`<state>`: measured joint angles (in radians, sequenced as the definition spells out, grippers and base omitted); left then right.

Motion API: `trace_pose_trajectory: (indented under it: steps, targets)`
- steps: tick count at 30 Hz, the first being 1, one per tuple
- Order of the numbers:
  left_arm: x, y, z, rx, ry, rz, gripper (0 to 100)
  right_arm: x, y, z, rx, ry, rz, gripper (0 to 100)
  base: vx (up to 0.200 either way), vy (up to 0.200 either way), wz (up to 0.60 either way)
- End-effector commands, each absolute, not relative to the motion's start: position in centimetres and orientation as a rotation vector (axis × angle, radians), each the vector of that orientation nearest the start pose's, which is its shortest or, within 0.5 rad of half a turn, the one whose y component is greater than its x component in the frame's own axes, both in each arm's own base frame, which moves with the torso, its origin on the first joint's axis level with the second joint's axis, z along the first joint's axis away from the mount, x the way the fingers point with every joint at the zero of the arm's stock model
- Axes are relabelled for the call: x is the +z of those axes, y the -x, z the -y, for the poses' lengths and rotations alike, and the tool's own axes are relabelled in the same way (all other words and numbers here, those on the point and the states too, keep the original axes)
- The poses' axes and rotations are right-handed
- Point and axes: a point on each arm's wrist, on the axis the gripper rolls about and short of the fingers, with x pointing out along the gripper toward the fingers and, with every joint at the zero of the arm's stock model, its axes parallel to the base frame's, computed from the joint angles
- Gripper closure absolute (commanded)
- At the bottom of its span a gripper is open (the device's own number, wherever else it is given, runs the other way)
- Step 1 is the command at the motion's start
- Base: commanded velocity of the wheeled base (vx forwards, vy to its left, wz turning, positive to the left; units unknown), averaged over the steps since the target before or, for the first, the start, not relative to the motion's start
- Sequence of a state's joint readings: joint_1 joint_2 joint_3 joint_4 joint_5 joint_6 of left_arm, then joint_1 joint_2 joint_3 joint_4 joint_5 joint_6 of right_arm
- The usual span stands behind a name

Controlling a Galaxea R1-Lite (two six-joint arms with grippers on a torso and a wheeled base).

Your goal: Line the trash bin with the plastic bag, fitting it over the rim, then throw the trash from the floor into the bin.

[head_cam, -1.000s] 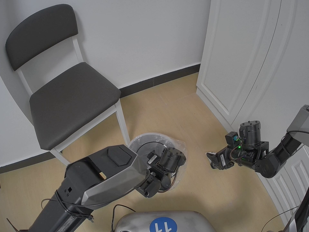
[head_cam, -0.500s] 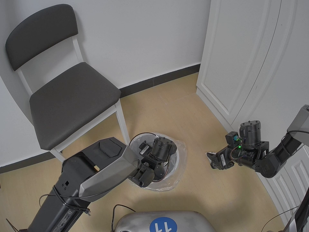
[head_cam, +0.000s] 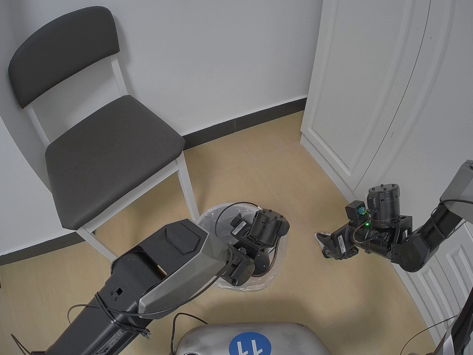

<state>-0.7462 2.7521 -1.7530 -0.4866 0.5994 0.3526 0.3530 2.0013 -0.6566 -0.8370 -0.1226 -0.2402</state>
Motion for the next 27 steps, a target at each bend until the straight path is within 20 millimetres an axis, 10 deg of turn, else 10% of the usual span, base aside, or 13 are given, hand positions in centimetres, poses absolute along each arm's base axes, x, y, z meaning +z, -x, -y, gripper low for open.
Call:
trace_pose_trajectory:
  steps: [1, 27]
  targets:
    - [-4.8, -39.1, 34.9, -0.220, -0.665, -0.374, 0, 7.1, -30.7, -11.0, 0.284, 0.354, -0.462, 0, 0.000, 0.000, 0.00]
    - [-5.2, -38.4, 25.7, -0.019, -0.588, -0.478, 0, 7.7, -30.2, -10.9, 0.283, 0.351, -0.433, 0, 0.000, 0.000, 0.00]
